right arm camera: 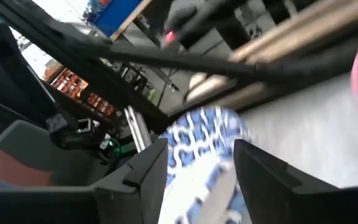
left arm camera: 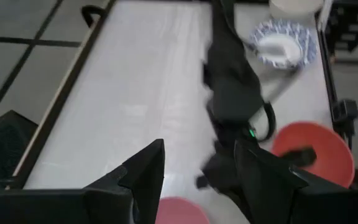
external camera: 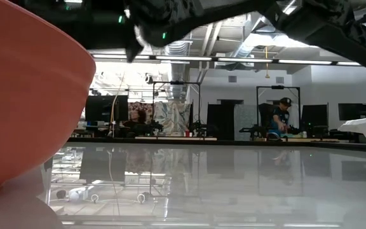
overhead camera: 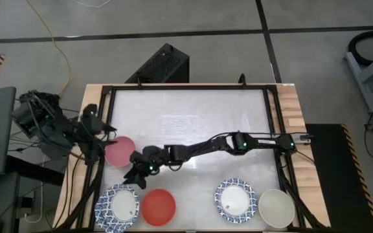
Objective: Nest bowls inside each other by size order
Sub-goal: Stack the white bowl onto the stacked white bowls
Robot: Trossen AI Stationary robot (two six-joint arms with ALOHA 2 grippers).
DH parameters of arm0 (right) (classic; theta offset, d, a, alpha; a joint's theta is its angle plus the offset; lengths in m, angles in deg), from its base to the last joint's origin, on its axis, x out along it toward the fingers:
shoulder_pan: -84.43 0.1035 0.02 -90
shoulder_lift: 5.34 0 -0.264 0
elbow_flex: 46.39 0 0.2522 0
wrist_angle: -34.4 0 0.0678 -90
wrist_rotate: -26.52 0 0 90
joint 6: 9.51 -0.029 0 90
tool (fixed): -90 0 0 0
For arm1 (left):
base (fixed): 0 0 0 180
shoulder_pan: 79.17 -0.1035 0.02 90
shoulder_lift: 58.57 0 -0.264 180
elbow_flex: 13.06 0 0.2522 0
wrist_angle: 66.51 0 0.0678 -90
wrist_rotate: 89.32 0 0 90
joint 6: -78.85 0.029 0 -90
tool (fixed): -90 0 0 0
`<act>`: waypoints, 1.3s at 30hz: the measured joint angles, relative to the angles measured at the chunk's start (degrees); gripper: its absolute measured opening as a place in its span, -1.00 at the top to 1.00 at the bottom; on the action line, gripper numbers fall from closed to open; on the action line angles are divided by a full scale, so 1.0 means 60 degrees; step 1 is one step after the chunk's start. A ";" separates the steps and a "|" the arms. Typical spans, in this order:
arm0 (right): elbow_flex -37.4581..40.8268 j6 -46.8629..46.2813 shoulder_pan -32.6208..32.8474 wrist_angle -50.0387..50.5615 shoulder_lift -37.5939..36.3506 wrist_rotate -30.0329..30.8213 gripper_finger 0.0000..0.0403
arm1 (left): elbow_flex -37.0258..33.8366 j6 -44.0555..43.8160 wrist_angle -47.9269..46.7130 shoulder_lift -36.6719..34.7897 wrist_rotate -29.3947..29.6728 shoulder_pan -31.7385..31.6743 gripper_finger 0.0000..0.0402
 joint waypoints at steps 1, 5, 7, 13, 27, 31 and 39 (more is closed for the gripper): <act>0.0000 0.0219 -0.0041 0.0145 -0.0177 0.0006 0.02 | 0.0000 0.0061 0.0007 0.0118 -0.0132 0.0000 0.10; -0.0011 0.1364 -0.0054 0.2226 -0.1008 0.0584 0.18 | 0.0000 0.0281 -0.0015 0.0543 -0.0464 0.0000 0.16; -0.0011 0.2145 0.0086 0.3551 -0.1359 0.1155 0.32 | 0.0000 0.0471 -0.0025 0.0739 -0.0580 0.0000 0.20; -0.0011 0.3074 0.0551 0.4456 -0.1514 0.1334 0.90 | 0.0000 0.0746 -0.0029 0.0871 -0.0555 0.0000 0.33; 0.0543 0.2846 0.0682 0.3675 -0.1345 0.0783 0.96 | 0.0000 0.0742 -0.0025 0.0863 -0.0184 0.0000 0.51; 0.0607 0.2658 0.0646 0.4358 -0.1481 0.0794 0.96 | 0.0000 0.0573 -0.0016 0.1006 -0.0396 0.0000 0.62; 0.0608 0.3935 0.0543 0.8063 -0.3703 0.1949 0.97 | -0.0004 0.0275 0.0097 0.1449 -0.0408 0.0015 0.97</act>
